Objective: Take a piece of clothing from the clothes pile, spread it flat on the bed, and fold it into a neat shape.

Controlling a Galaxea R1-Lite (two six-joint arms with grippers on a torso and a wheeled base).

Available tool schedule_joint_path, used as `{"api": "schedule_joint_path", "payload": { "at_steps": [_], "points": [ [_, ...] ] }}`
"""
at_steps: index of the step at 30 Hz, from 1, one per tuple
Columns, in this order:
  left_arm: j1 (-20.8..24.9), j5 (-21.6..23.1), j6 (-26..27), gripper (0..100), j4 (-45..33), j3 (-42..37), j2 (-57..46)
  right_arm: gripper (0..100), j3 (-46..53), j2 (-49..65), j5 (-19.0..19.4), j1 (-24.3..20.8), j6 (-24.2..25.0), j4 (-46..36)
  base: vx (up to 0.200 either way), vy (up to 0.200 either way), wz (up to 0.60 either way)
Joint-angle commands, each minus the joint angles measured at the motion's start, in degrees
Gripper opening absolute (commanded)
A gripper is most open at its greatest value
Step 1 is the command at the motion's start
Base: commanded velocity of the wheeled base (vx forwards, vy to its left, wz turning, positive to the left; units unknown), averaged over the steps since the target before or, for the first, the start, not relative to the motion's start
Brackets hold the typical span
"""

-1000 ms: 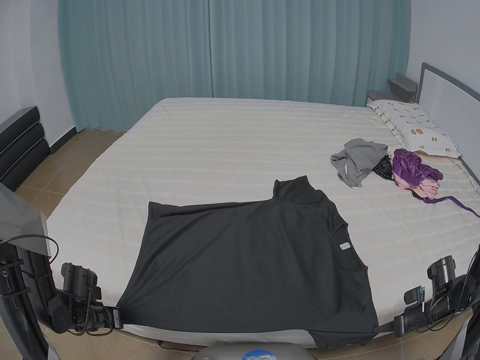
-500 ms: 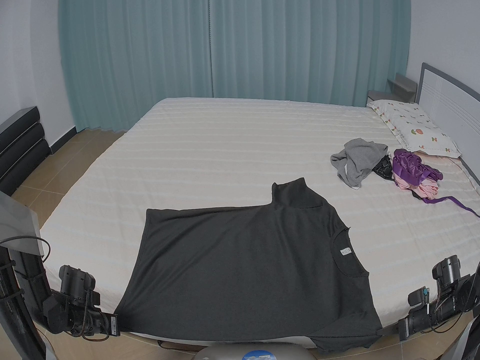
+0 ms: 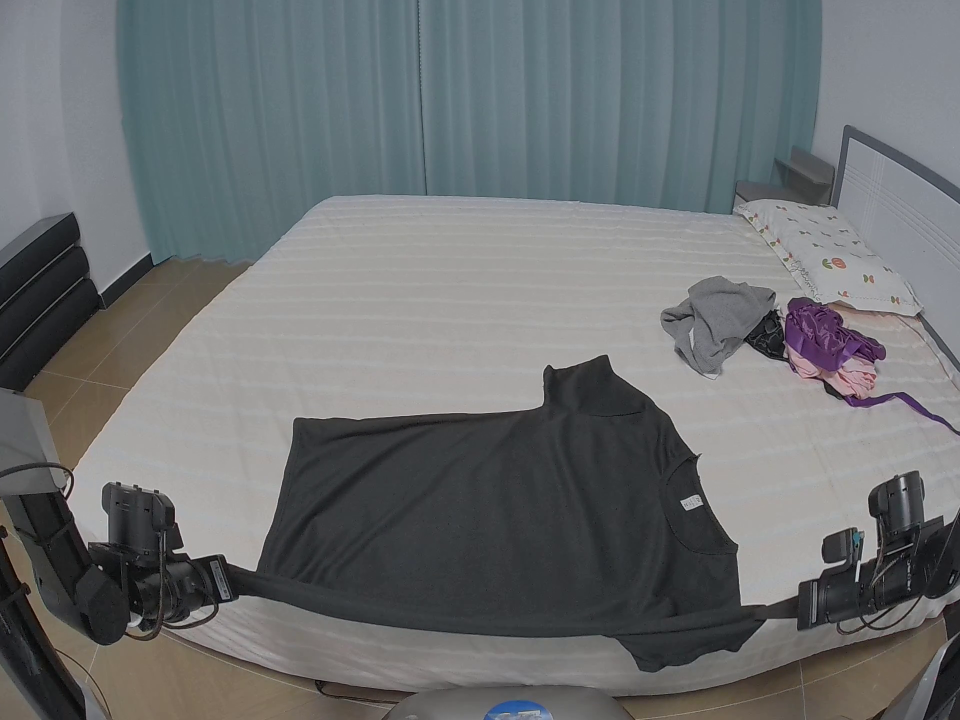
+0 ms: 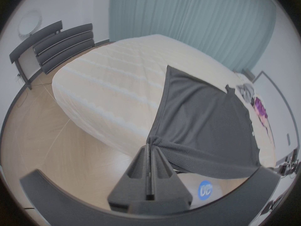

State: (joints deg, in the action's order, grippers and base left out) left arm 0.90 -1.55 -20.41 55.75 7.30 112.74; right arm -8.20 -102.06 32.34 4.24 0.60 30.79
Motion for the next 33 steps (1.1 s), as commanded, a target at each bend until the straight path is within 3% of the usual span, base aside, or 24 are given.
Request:
{"api": "schedule_joint_path", "payload": {
  "at_steps": [1, 7, 23, 33],
  "points": [
    [-0.11, -0.12, -2.88, 0, 0.33, 3.24, -1.29, 0, -4.63, 0.11, -0.17, -0.64, 3.53, 0.23, 0.0, 0.0, 0.0],
    [-0.9, 0.41, -3.24, 0, 0.33, 4.12, -0.94, 0, -8.32, 0.37, -1.84, -0.99, 7.75, 0.32, 0.0, 0.0, 0.0],
    [-1.17, 0.85, -4.91, 0, -0.11, 3.51, -4.9, 0, -7.88, 5.29, -1.67, -2.4, 11.18, 0.23, 0.0, 0.0, 0.0],
    [-0.55, 0.85, 0.81, 0, 0.06, -0.01, -5.78, 0, -5.24, 9.07, -1.93, -2.31, 11.09, -0.12, 0.0, 0.0, 0.0]
  ]
}}
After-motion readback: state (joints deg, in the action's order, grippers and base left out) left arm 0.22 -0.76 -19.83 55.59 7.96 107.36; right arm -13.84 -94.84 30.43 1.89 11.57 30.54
